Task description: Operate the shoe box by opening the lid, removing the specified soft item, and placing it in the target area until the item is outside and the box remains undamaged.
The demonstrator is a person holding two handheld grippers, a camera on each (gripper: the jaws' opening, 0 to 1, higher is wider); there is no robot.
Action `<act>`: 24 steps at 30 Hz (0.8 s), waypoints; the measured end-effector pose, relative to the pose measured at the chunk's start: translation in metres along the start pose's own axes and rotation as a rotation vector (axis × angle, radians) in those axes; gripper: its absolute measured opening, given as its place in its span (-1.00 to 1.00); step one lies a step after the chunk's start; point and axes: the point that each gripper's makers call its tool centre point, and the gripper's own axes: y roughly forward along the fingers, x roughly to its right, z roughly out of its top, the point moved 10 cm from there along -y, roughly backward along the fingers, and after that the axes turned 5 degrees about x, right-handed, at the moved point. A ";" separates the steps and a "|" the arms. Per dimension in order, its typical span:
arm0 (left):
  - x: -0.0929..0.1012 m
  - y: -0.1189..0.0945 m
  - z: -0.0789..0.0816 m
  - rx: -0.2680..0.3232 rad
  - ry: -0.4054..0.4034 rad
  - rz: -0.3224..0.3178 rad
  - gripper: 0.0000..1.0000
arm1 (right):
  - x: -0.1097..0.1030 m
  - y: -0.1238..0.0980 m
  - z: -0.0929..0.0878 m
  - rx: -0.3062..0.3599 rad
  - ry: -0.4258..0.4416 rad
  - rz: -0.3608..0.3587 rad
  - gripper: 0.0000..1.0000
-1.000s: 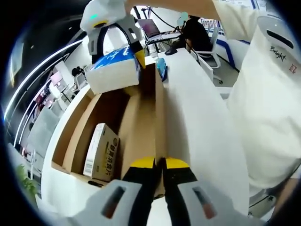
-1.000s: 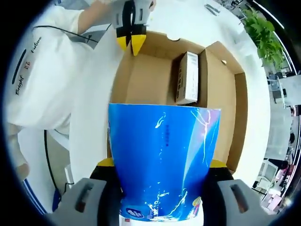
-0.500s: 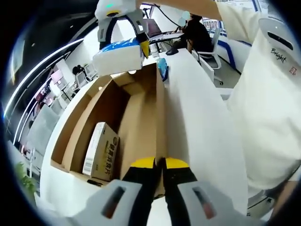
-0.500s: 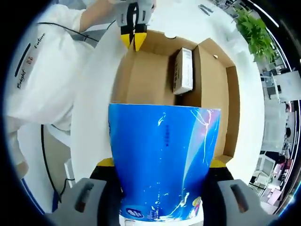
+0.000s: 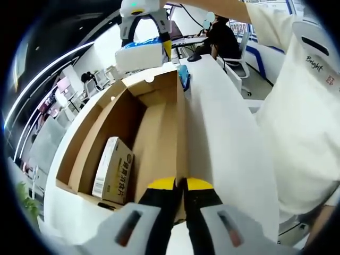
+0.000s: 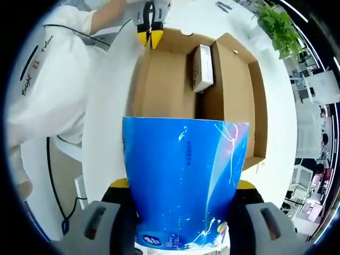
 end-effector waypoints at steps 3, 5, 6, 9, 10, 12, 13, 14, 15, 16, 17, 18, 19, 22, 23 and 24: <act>0.000 0.000 0.000 0.000 -0.001 -0.001 -0.92 | 0.000 -0.003 -0.002 0.005 0.011 0.008 0.36; 0.000 0.000 0.000 0.001 -0.001 -0.001 -0.92 | 0.000 -0.002 -0.004 -0.009 0.016 0.010 0.35; 0.000 0.000 0.000 0.001 -0.002 0.000 -0.92 | 0.000 -0.001 -0.006 -0.014 0.012 0.012 0.35; 0.000 0.000 0.001 0.003 0.001 0.001 -0.92 | 0.001 0.002 -0.010 -0.030 0.064 0.012 0.35; 0.000 0.000 0.000 0.004 0.000 0.001 -0.92 | 0.000 0.003 -0.011 -0.026 0.061 0.033 0.35; 0.000 -0.001 0.000 0.004 -0.002 -0.001 -0.92 | -0.001 0.004 -0.014 -0.022 0.061 0.049 0.35; 0.000 -0.001 0.001 0.004 -0.003 -0.001 -0.92 | -0.001 0.004 -0.014 -0.022 0.063 0.052 0.35; 0.000 -0.001 0.001 0.003 -0.002 -0.001 -0.92 | 0.000 0.005 -0.017 -0.017 0.076 0.052 0.35; 0.000 -0.001 0.001 0.003 -0.002 -0.001 -0.92 | 0.000 0.005 -0.019 -0.014 0.078 0.051 0.35; 0.000 -0.001 0.000 0.005 -0.001 -0.001 -0.92 | 0.000 0.005 -0.021 -0.012 0.080 0.050 0.36; 0.000 -0.001 0.000 0.005 -0.002 0.000 -0.92 | 0.000 0.005 -0.023 -0.011 0.081 0.049 0.36; 0.000 -0.001 0.000 0.005 -0.001 0.000 -0.92 | 0.000 0.006 -0.026 -0.011 0.085 0.048 0.36; 0.000 0.000 0.001 0.004 -0.002 0.000 -0.92 | -0.001 0.007 -0.029 -0.012 0.089 0.048 0.36; 0.000 0.000 0.001 0.001 -0.009 -0.001 -0.92 | -0.003 0.007 -0.034 -0.040 0.108 0.061 0.36; 0.000 0.000 0.001 0.000 -0.008 -0.001 -0.92 | -0.003 0.007 -0.035 -0.042 0.105 0.061 0.36; 0.000 0.000 0.001 0.000 -0.007 -0.001 -0.92 | -0.004 0.006 -0.036 -0.043 0.104 0.062 0.36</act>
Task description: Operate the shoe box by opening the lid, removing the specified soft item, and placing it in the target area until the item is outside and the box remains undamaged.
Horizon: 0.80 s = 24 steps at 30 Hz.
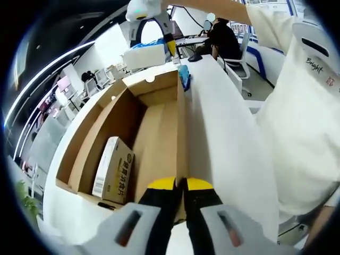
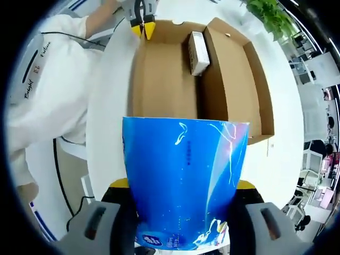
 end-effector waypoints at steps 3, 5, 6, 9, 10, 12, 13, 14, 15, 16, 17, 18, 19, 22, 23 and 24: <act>0.000 0.000 0.000 0.003 0.000 0.001 -0.92 | -0.001 -0.001 -0.005 0.008 0.016 -0.002 0.36; 0.000 0.000 0.000 0.002 -0.002 0.000 -0.92 | -0.003 0.002 -0.008 -0.002 0.020 -0.003 0.36; 0.000 0.000 0.000 0.001 -0.002 0.000 -0.92 | -0.003 0.004 -0.009 -0.005 0.021 -0.002 0.36; 0.000 0.000 0.000 0.004 0.001 0.002 -0.91 | -0.005 0.012 -0.013 -0.006 0.029 0.015 0.36; 0.000 0.000 0.000 0.005 0.001 0.003 -0.91 | -0.006 0.013 -0.013 -0.007 0.028 0.018 0.36; 0.000 0.000 0.000 0.005 0.002 0.004 -0.91 | -0.006 0.016 -0.015 -0.015 0.029 0.018 0.36; 0.000 0.000 0.000 0.004 0.001 0.004 -0.91 | -0.006 0.015 -0.015 -0.015 0.029 0.018 0.36; 0.000 0.000 0.000 0.003 0.002 0.003 -0.91 | -0.006 0.015 -0.015 -0.016 0.032 0.022 0.36; 0.000 0.000 0.000 0.003 0.000 0.001 -0.91 | -0.006 0.014 -0.016 -0.022 0.037 0.029 0.36; -0.001 0.000 0.000 0.003 -0.001 0.001 -0.91 | -0.007 0.012 -0.016 -0.029 0.037 0.034 0.36; -0.001 0.000 0.000 0.003 -0.002 0.001 -0.91 | -0.007 0.011 -0.016 -0.031 0.034 0.031 0.36; -0.001 0.000 -0.001 0.003 -0.001 0.001 -0.91 | -0.007 0.011 -0.016 -0.031 0.032 0.025 0.36; -0.001 0.000 -0.001 0.003 -0.001 0.001 -0.91 | -0.007 0.010 -0.016 -0.030 0.034 0.024 0.36; 0.000 0.000 -0.001 0.005 0.001 0.004 -0.91 | -0.007 0.012 -0.018 -0.029 0.035 0.024 0.36; 0.000 0.000 -0.001 0.005 0.001 0.004 -0.91 | -0.007 0.013 -0.019 -0.030 0.037 0.025 0.36; -0.001 0.000 -0.001 0.004 0.001 0.003 -0.91 | -0.007 0.014 -0.020 -0.032 0.045 0.027 0.36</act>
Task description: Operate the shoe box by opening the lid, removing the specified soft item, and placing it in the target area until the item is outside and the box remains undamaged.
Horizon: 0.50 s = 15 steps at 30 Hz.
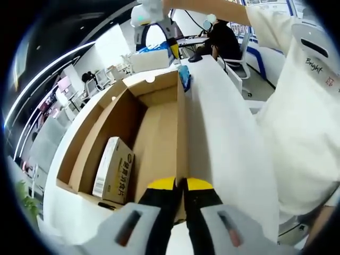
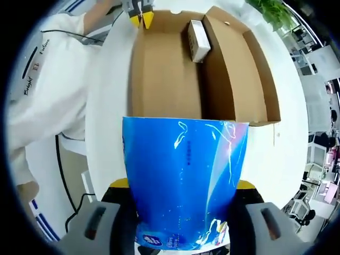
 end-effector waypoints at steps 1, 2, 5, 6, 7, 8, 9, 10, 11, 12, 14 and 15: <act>0.000 0.000 0.000 0.000 0.000 0.000 -0.91 | 0.000 0.001 -0.001 -0.001 0.001 0.001 0.36; 0.000 0.000 0.000 -0.001 -0.001 0.000 -0.91 | -0.001 0.002 -0.003 -0.003 -0.001 0.003 0.36; 0.000 0.000 0.000 0.001 0.001 0.001 -0.91 | -0.001 0.004 -0.005 -0.002 0.004 0.004 0.36; 0.000 0.000 0.000 0.002 0.002 0.001 -0.91 | -0.001 0.004 -0.006 -0.002 0.006 0.006 0.36; 0.000 0.000 0.000 0.002 0.002 0.001 -0.91 | 0.000 0.006 -0.007 -0.005 0.008 0.009 0.36; 0.000 0.000 0.000 0.001 0.003 0.001 -0.91 | 0.000 0.008 -0.008 -0.009 0.007 0.010 0.36; 0.000 0.000 0.000 0.001 0.003 0.001 -0.91 | 0.000 0.009 -0.009 -0.010 0.003 0.009 0.36; 0.000 0.000 0.000 0.002 0.003 0.001 -0.91 | 0.000 0.010 -0.010 -0.009 0.003 0.010 0.36; 0.000 0.000 0.000 0.002 0.003 0.000 -0.91 | 0.000 0.011 -0.011 -0.010 0.007 0.015 0.36; 0.000 0.000 0.000 0.002 0.003 0.000 -0.91 | -0.001 0.012 -0.011 -0.010 0.008 0.018 0.36; 0.000 0.000 0.000 0.001 0.002 -0.002 -0.91 | -0.002 0.014 -0.013 -0.010 0.004 0.024 0.36; 0.000 0.000 0.000 0.000 0.003 -0.002 -0.92 | -0.002 0.015 -0.014 -0.009 0.008 0.025 0.36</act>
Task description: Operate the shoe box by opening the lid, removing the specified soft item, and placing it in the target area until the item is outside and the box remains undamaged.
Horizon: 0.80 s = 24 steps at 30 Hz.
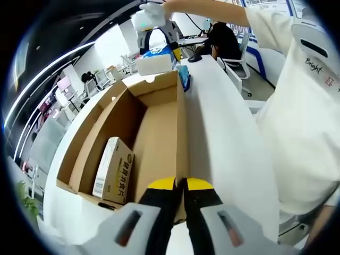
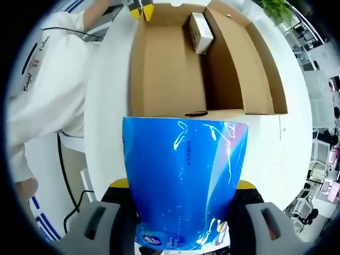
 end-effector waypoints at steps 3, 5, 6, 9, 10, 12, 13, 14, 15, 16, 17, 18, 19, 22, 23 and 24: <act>0.000 0.000 0.000 0.000 -0.001 0.000 -0.92 | -0.001 0.002 -0.003 -0.003 -0.010 0.001 0.37; 0.000 0.000 0.000 0.000 -0.002 0.000 -0.92 | -0.001 0.003 -0.005 -0.010 0.008 0.009 0.37; 0.000 0.000 0.000 0.000 -0.002 0.000 -0.92 | -0.001 0.003 -0.005 -0.003 0.004 0.002 0.37; 0.000 0.000 0.000 0.000 -0.003 -0.001 -0.92 | -0.002 0.005 -0.007 0.002 0.005 0.010 0.37; -0.001 0.000 0.000 -0.001 -0.004 -0.002 -0.92 | -0.002 0.006 -0.007 0.001 0.004 0.011 0.37; -0.001 0.000 0.000 -0.002 -0.005 -0.003 -0.92 | -0.003 0.009 -0.009 -0.008 -0.003 0.007 0.37; -0.001 0.000 0.000 -0.002 -0.006 -0.004 -0.92 | -0.003 0.010 -0.010 -0.020 -0.005 0.014 0.37; -0.001 0.000 0.000 -0.002 -0.008 -0.004 -0.92 | -0.003 0.013 -0.012 -0.032 -0.007 0.017 0.37; -0.001 0.000 0.000 -0.002 -0.008 -0.004 -0.92 | -0.003 0.015 -0.013 -0.040 -0.007 0.017 0.37; -0.001 0.000 0.000 -0.001 -0.007 -0.004 -0.92 | -0.003 0.016 -0.013 -0.044 -0.006 0.017 0.37; -0.001 0.000 0.000 -0.001 -0.007 -0.004 -0.92 | -0.003 0.018 -0.015 -0.052 -0.007 0.023 0.37; -0.001 0.000 0.000 0.000 -0.006 -0.004 -0.92 | -0.002 0.019 -0.016 -0.053 -0.004 0.024 0.37; -0.001 0.000 0.000 0.000 -0.007 -0.004 -0.92 | -0.002 0.019 -0.017 -0.049 0.003 0.026 0.37; -0.001 0.000 0.000 -0.001 -0.007 -0.005 -0.92 | -0.001 0.017 -0.017 -0.043 0.006 0.024 0.37; -0.002 0.000 0.000 -0.001 -0.008 -0.006 -0.92 | -0.002 0.017 -0.018 -0.050 0.005 0.024 0.37; -0.002 0.000 0.000 -0.001 -0.009 -0.006 -0.92 | -0.002 0.017 -0.018 -0.052 -0.002 0.025 0.37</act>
